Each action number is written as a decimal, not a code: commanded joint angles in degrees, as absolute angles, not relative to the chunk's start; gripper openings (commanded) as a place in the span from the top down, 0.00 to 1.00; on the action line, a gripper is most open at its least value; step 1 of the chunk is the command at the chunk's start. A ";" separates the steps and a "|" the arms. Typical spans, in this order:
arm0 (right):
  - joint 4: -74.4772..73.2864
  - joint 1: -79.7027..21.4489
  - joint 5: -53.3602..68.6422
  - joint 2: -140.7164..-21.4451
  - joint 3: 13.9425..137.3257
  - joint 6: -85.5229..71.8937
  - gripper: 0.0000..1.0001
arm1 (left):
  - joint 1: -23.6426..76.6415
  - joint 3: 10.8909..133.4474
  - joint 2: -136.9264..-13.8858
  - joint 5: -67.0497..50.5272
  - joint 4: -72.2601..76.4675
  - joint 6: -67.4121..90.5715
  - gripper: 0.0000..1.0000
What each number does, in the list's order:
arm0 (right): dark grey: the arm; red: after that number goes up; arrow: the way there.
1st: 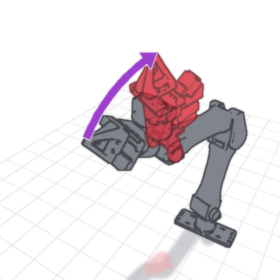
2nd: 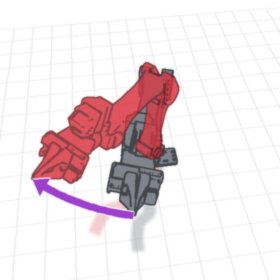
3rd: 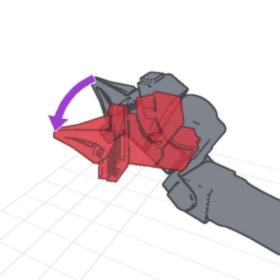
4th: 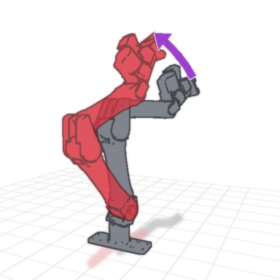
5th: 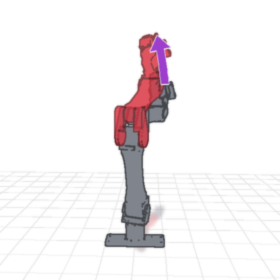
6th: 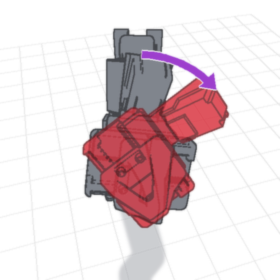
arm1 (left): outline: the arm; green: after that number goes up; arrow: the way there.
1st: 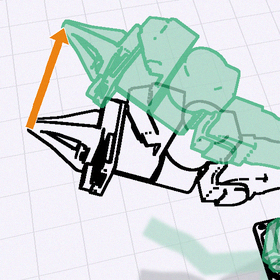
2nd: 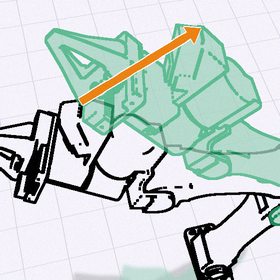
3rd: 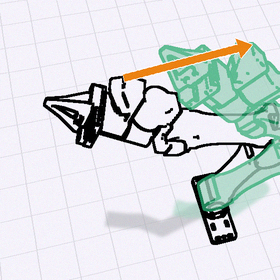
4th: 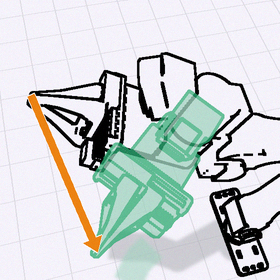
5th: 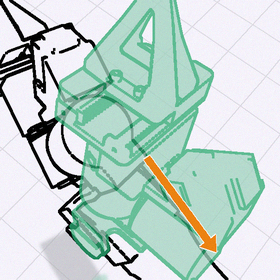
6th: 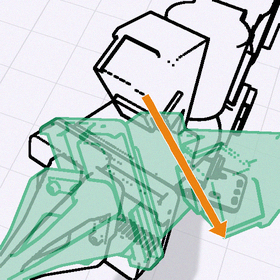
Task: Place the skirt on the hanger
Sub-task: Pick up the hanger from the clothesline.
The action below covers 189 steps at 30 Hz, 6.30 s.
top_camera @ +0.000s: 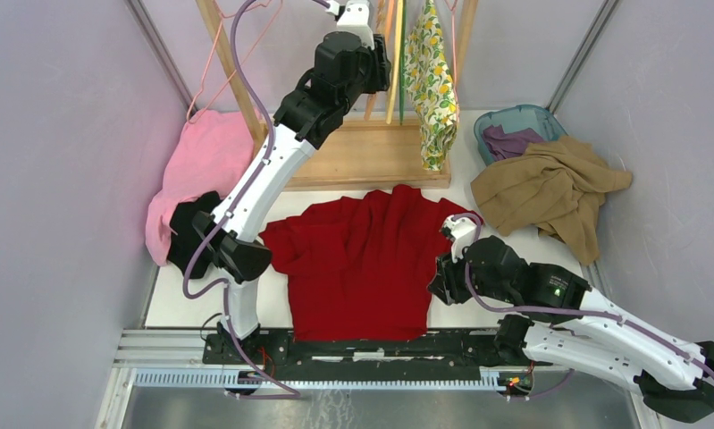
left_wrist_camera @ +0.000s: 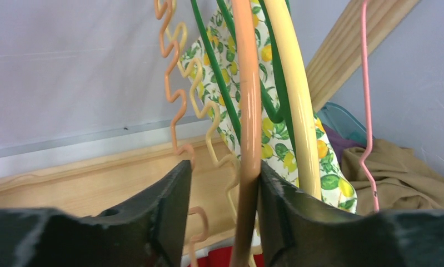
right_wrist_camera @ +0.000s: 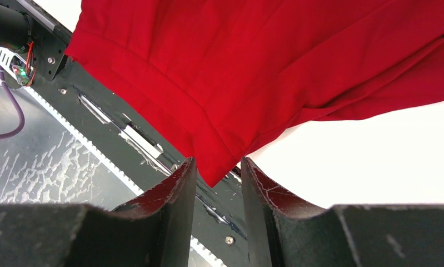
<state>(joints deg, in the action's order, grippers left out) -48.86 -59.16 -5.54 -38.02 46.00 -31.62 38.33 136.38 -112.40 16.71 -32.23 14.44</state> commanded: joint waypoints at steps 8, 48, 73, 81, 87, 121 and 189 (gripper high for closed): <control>-47.72 -59.41 -5.42 -38.36 46.76 -30.42 0.59 | 38.13 139.57 -111.89 28.97 -28.00 11.85 0.68; -46.90 -59.39 -4.14 -38.06 46.05 -31.11 0.60 | 31.73 116.58 -95.57 21.70 -24.22 -0.53 0.73; -45.53 -59.41 -2.99 -39.20 46.68 -32.08 0.60 | 28.46 112.35 -92.57 24.00 -15.01 -6.67 0.71; -42.80 -59.41 -1.85 -44.93 57.93 -30.01 0.61 | 28.36 109.59 -90.97 21.06 -15.63 -3.66 0.72; -40.82 -59.37 -2.57 -59.71 77.78 -25.43 0.56 | 28.10 107.84 -89.59 22.73 -15.44 -3.22 0.72; -22.90 -39.60 3.95 -113.21 143.83 -35.29 0.40 | 25.21 96.11 -83.63 8.03 -6.85 3.04 0.72; -22.12 -43.11 -13.88 -108.24 136.96 -15.14 0.99 | 25.21 95.91 -83.83 1.03 -5.15 4.31 0.71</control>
